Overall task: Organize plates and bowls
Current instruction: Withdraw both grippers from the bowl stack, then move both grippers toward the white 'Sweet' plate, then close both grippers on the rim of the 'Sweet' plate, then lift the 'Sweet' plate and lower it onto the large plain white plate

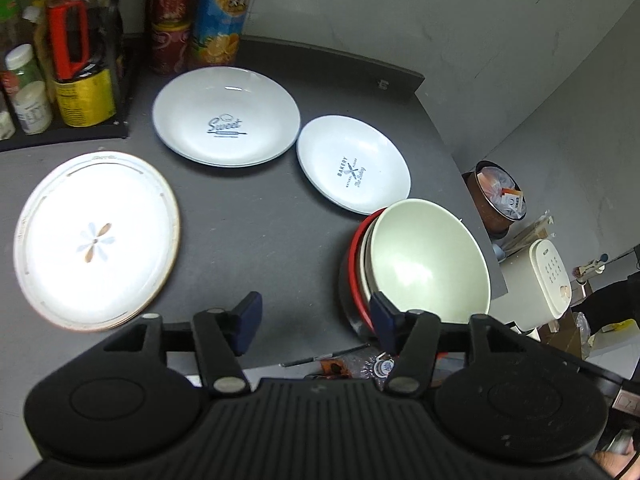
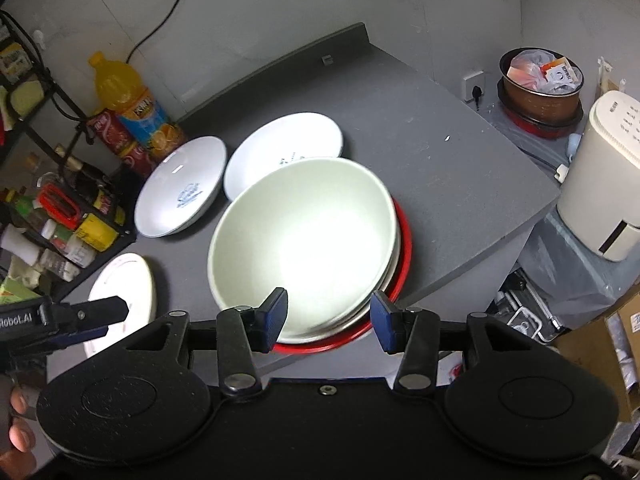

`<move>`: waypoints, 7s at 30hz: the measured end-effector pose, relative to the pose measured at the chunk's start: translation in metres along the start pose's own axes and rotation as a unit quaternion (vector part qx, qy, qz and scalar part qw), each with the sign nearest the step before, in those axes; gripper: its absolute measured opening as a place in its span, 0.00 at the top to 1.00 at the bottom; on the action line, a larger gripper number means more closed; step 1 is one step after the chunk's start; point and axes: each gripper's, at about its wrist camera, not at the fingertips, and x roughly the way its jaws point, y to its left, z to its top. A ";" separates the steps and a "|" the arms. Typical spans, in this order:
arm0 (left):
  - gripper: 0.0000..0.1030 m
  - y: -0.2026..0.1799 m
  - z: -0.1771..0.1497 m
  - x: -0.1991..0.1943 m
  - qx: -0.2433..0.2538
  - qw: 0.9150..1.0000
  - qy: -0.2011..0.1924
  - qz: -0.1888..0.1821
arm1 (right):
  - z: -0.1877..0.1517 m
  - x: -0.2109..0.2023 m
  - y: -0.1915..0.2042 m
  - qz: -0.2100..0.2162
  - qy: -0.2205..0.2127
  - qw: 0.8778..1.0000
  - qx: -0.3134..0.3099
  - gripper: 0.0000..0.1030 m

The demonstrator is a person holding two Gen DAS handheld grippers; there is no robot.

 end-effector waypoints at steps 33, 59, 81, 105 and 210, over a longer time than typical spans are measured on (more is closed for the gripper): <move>0.25 0.092 -0.050 -0.117 -0.032 0.995 -0.080 0.056 | -0.054 -0.045 0.115 0.074 -0.027 0.988 -0.135 0.00; 0.25 0.111 0.076 -0.011 -0.113 0.987 -0.063 0.091 | 0.089 0.081 0.146 0.113 0.028 0.967 -0.229 0.00; 0.28 0.132 0.152 0.086 -0.214 0.968 -0.061 0.113 | 0.171 0.210 0.158 0.118 0.096 0.947 -0.282 0.10; 0.79 0.163 0.181 0.171 -0.277 0.950 -0.018 0.145 | 0.195 0.315 0.158 0.093 0.167 0.944 -0.270 0.48; 0.94 0.242 0.067 0.038 -0.321 0.946 -0.045 0.015 | 0.086 0.190 0.172 0.132 0.134 0.965 -0.182 0.92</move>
